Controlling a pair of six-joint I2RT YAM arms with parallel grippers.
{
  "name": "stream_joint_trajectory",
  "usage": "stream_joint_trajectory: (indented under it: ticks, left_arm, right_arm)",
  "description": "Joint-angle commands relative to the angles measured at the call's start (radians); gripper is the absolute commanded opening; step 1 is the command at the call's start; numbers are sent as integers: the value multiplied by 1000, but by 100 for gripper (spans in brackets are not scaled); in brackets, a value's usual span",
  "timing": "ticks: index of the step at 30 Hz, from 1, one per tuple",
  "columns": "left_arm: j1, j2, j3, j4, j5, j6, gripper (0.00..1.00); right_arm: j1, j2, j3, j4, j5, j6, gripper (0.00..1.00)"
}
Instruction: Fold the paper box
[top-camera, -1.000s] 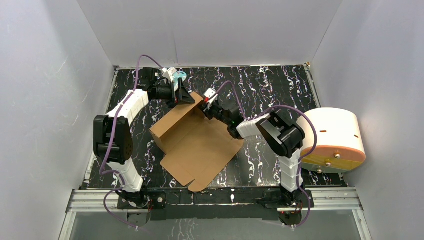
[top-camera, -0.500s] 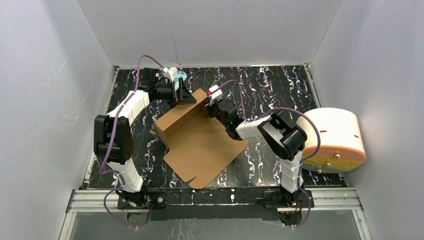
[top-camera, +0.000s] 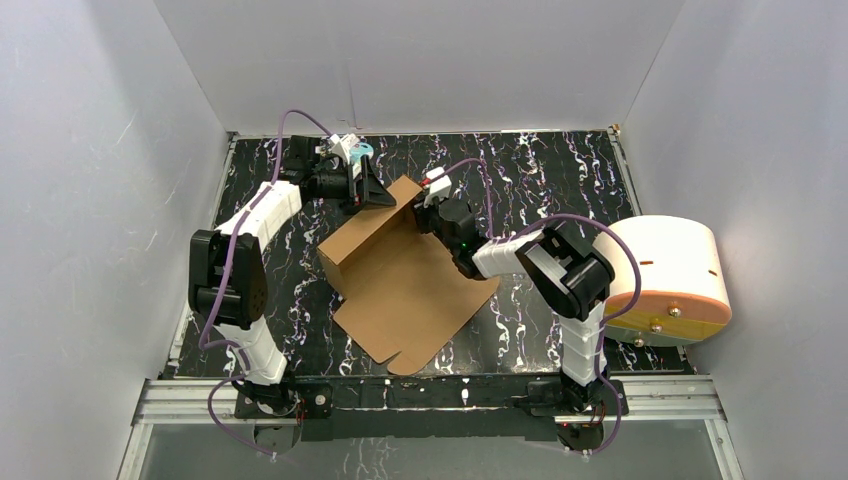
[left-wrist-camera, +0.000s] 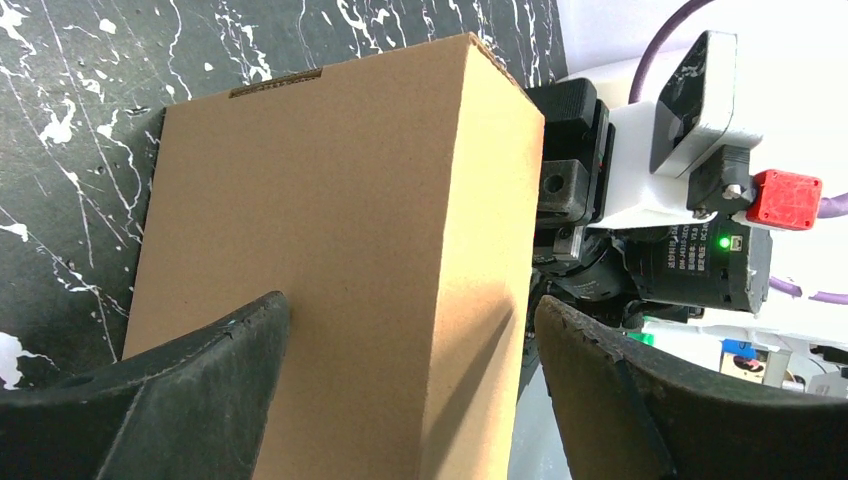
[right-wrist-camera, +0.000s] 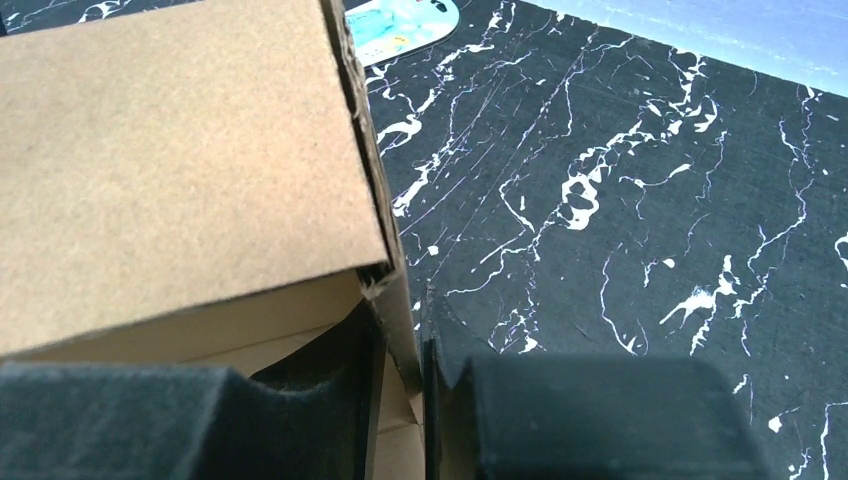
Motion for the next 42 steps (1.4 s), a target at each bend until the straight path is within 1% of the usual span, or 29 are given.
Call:
stream_joint_trajectory:
  ticks: [1, 8, 11, 14, 18, 21, 23, 29, 33, 38, 42]
  left_arm:
    - [-35, -19, -18, -63, 73, -33, 89]
    - [-35, -19, -12, -81, 29, -17, 89]
    - [-35, -25, -8, -94, -5, -9, 89]
    - [-35, -26, -3, -105, -25, -1, 89]
    - [-35, -26, 1, -114, -31, 8, 89]
    - [-34, -26, 6, -120, -31, 16, 89]
    - [-34, -23, 8, -122, -26, 16, 89]
    - [-32, -17, 12, -124, 2, 24, 89]
    - [-32, -6, 14, -125, 19, 25, 89]
    - [-33, 3, 16, -125, 33, 26, 89]
    - [-32, 10, 17, -126, 39, 27, 89]
  right_arm:
    - [-11, -13, 11, 122, -29, 16, 27]
    - [-29, -23, -25, 142, -144, -44, 35]
    - [-51, -55, -58, 127, -233, -74, 39]
    - [-96, -90, -84, 88, -368, -121, 44]
    - [-177, -127, -122, 61, -575, -146, 49]
    - [-243, -136, -133, 76, -785, -186, 52]
    - [-275, -126, -122, 73, -892, -233, 53]
    - [-341, -68, -41, 39, -1096, -342, 54]
    - [-346, -27, 32, -3, -1168, -392, 56]
    - [-346, 32, 78, 30, -1193, -412, 56]
    - [-344, 70, 124, 49, -1216, -399, 54]
